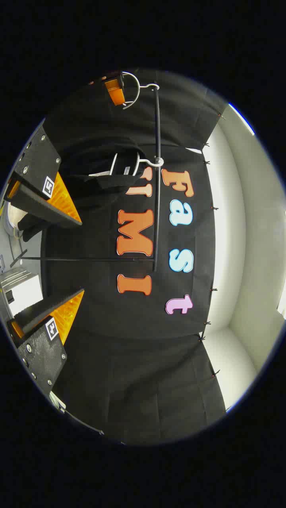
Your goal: Grasp the clothes on the hanger with both hands and then place them into the laundry hamper below.
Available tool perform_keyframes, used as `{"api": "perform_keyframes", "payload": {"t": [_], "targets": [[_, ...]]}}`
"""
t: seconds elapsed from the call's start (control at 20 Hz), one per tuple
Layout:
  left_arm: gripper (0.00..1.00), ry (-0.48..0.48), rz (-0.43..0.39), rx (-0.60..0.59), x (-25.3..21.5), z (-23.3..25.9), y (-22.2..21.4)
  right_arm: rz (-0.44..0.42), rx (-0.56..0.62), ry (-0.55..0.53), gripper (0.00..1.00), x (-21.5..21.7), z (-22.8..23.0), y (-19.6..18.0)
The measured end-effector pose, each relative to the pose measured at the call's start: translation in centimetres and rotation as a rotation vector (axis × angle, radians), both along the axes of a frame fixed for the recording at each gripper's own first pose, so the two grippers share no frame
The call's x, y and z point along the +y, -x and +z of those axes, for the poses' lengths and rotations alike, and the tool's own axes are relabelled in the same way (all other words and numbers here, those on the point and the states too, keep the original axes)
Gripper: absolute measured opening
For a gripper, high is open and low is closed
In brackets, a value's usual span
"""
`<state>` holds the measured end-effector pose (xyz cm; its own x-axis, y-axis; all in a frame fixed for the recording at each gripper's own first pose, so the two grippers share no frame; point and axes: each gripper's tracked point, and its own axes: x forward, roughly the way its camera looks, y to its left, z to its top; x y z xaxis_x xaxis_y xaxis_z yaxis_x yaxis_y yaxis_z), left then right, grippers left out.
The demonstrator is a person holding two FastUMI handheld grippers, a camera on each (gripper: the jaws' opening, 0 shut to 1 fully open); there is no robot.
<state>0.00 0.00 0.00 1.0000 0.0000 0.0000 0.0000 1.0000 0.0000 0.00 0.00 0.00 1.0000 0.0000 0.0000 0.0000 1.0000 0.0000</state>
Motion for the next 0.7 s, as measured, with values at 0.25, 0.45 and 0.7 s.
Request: {"api": "perform_keyframes", "payload": {"t": [0.25, 0.45, 0.7], "targets": [[0.93, -0.022, -0.002, 0.0, 0.9, -0.4, -1.3, 0.027, 0.014, 0.006, 0.93, 3.4, -0.6, -2.3], [0.93, -0.02, -0.025, 0.011, 1.9, -1.2, -3.5, 0.022, 0.002, -0.013, 0.93, 6.6, -0.5, -4.5], [0.93, -0.006, -0.063, 0.025, 3.6, -2.6, -7.0, -0.01, 0.0, -0.002, 0.94, 10.3, -1.5, -7.3]]}}
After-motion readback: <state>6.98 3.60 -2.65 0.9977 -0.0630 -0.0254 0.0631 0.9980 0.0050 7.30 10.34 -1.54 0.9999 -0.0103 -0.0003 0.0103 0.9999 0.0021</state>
